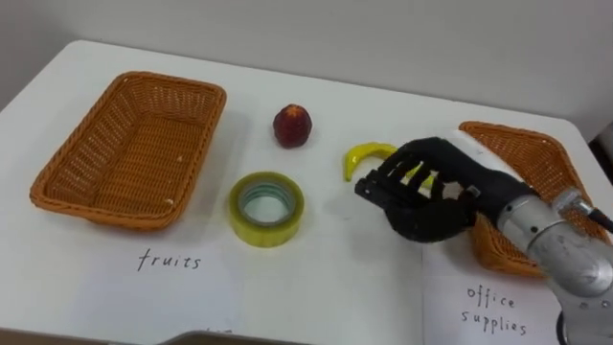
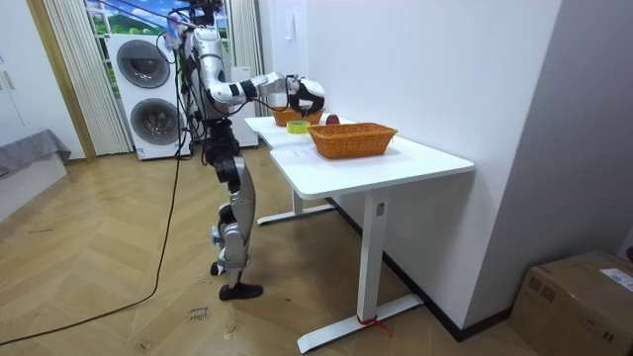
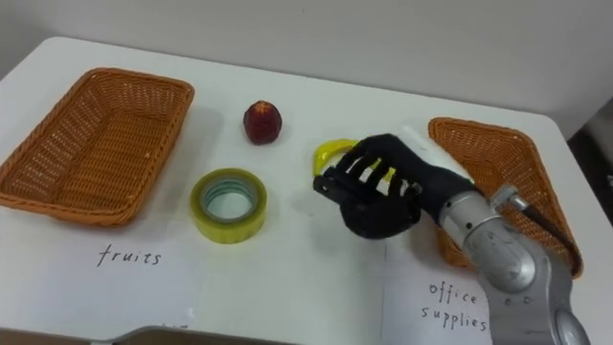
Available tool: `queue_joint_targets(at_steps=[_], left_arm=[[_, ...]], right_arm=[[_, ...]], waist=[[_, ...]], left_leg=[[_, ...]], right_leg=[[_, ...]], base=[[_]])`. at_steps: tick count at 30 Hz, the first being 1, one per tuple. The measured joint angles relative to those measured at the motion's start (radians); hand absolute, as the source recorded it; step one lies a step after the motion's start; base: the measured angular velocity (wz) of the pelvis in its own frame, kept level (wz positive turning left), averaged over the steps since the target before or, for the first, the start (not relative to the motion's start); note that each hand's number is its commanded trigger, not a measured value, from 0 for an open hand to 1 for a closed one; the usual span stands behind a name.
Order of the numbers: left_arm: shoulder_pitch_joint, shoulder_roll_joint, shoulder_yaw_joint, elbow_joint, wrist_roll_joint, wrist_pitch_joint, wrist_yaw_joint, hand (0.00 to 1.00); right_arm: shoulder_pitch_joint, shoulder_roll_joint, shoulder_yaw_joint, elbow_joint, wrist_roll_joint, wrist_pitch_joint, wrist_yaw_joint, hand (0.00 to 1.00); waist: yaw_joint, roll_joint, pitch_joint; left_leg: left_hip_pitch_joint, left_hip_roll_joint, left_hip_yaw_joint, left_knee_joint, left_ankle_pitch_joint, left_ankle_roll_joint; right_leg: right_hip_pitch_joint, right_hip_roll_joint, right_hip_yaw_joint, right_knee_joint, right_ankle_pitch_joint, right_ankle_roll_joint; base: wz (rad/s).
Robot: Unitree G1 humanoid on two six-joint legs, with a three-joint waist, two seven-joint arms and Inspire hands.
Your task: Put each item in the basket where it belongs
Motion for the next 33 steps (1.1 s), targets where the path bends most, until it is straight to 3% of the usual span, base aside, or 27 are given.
queue_joint_targets(at_steps=[5,9,17,33], left_arm=[[0.012,-0.012,0.012,0.006,-0.06,-0.007,0.001,0.0],[0.017,-0.023,0.03,0.006,-0.055,-0.007,0.002,0.0],[0.044,-0.025,0.107,0.005,-0.042,-0.006,0.008,0.0],[0.042,-0.026,0.14,0.0,-0.033,-0.006,0.008,0.0]], right_arm=[[0.0,0.0,-0.041,-0.013,0.008,-0.041,-0.118,1.0],[0.0,-0.001,-0.083,-0.013,0.035,-0.041,-0.169,1.0],[0.0,-0.002,-0.165,-0.012,0.034,-0.036,-0.276,1.0],[0.003,-0.003,-0.228,0.082,0.093,-0.04,-0.396,1.0]], waist=[[-0.016,0.005,0.0029],[-0.033,0.011,0.0028],[-0.069,0.006,-0.0052],[-0.078,0.007,-0.0052]], left_leg=[[-0.002,0.0,0.0,0.0,0.0,0.0],[-0.005,0.0,0.0,-0.01,0.0,0.0],[0.003,0.001,0.003,-0.009,0.001,0.0],[0.014,0.0,0.004,-0.007,0.002,0.0]], right_leg=[[-0.005,-0.002,-0.002,-0.001,0.0,0.0],[-0.011,-0.002,-0.005,0.0,0.0,0.001],[-0.008,-0.004,0.002,0.001,-0.001,0.001],[-0.001,-0.005,0.007,0.002,-0.001,0.001]], base=[[0.0],[0.0],[-0.01],[0.0]])
